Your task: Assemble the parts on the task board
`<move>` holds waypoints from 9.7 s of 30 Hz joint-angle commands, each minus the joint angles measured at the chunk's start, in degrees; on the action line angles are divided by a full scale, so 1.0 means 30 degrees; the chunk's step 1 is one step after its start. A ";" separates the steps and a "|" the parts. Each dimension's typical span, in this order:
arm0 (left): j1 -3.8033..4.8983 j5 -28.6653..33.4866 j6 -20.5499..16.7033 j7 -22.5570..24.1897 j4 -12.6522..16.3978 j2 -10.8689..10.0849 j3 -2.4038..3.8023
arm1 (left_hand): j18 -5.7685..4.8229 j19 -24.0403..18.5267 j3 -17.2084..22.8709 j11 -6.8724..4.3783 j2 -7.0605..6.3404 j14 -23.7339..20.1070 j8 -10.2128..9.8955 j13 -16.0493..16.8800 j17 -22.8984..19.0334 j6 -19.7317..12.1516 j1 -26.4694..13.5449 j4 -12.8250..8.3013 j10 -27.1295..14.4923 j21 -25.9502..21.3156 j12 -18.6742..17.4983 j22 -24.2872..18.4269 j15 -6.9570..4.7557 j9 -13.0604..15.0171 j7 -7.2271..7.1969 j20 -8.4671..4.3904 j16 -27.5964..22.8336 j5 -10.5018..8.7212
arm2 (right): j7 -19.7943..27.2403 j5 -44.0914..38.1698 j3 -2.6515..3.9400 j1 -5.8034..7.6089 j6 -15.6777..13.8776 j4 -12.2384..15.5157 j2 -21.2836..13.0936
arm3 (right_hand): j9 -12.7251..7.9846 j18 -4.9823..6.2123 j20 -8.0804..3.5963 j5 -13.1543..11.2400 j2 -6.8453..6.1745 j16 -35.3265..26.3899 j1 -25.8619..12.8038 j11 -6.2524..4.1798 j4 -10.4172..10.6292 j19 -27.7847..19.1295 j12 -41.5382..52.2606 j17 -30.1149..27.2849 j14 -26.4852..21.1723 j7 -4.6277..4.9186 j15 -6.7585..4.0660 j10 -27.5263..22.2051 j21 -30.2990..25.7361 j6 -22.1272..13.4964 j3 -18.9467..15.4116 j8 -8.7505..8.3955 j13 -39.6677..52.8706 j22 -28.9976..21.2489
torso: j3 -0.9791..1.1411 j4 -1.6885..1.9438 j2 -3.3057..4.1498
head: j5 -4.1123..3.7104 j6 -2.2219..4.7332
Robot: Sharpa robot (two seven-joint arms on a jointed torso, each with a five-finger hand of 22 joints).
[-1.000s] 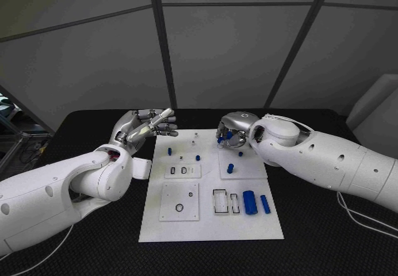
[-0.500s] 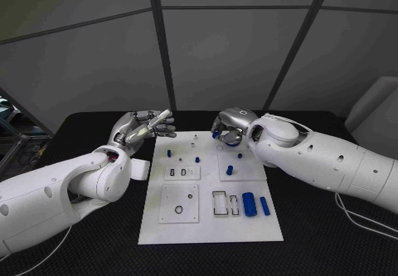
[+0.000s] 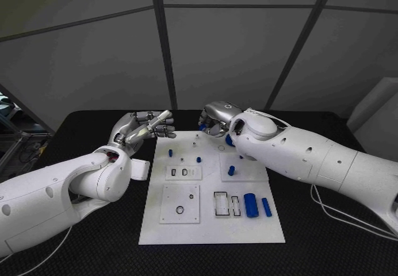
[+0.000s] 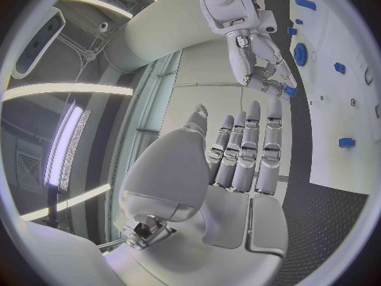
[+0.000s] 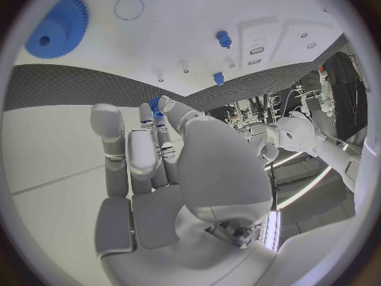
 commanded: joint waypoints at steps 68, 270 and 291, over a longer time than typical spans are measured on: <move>0.0171 -0.0119 0.0626 0.0050 0.0161 -0.0138 0.0090 | 0.0964 0.0049 0.0179 0.0043 0.0086 -0.0060 -0.0147 -0.0018 0.0044 -0.0027 -0.0086 -0.0030 0.0014 -0.0103 -0.0179 -0.0064 0.0129 -0.0032 0.0092 0.0025 -0.0165 -0.0058 | 0.0125 0.0044 -0.0102 0.0144 0.1729 -0.2070 0.1488 | -0.0358 0.0069 0.0737 -0.0959 -0.1477 -0.0440 -0.0905 0.0994 0.0511 -0.1595 -0.0873 -0.1474 -0.0108 0.0585 0.0790 -0.4205 -0.0214 -0.3270 -0.0446 -0.0886 -0.0585 -0.1067 | -0.0165 0.0124 0.0391 | 0.0200 -0.0163; 0.0164 0.0025 0.1871 -0.1079 -0.0227 -0.0135 0.0082 | 0.0953 -0.0030 0.0394 0.0137 0.0153 -0.0238 -0.0429 -0.0025 0.0178 -0.0125 -0.0036 -0.0191 -0.0119 -0.0328 -0.0496 -0.0244 0.0218 -0.0036 0.0186 0.0095 -0.0507 -0.0044 | -0.2064 0.2616 0.0073 0.0195 0.4261 0.1176 -0.4233 | -0.0384 -0.1179 0.0195 0.0642 -0.0972 0.5140 0.0876 -0.0074 0.4557 0.1207 2.0751 0.7527 0.1459 0.0243 0.0007 0.1496 0.5018 -0.5022 -0.6599 0.1554 2.0075 0.6939 | -0.0008 -0.0439 0.0210 | -0.0059 -0.0248; 0.0164 0.0025 0.1930 -0.1191 -0.0252 -0.0118 0.0082 | 0.0949 -0.0048 0.0405 0.0160 0.0148 -0.0274 -0.0471 -0.0029 0.0189 -0.0158 -0.0051 -0.0202 -0.0166 -0.0357 -0.0544 -0.0267 0.0240 -0.0038 0.0208 0.0110 -0.0555 -0.0045 | -0.1716 0.2946 0.0070 0.0191 0.4876 0.0807 -0.3972 | -0.0270 -0.1195 0.0157 0.1042 -0.0342 0.5133 0.0978 -0.0166 0.4522 0.1247 2.0981 0.7533 0.1454 0.0134 -0.0065 0.1708 0.5087 -0.4313 -0.6297 0.1764 2.0365 0.7071 | -0.0004 -0.0425 0.0214 | -0.0050 -0.0333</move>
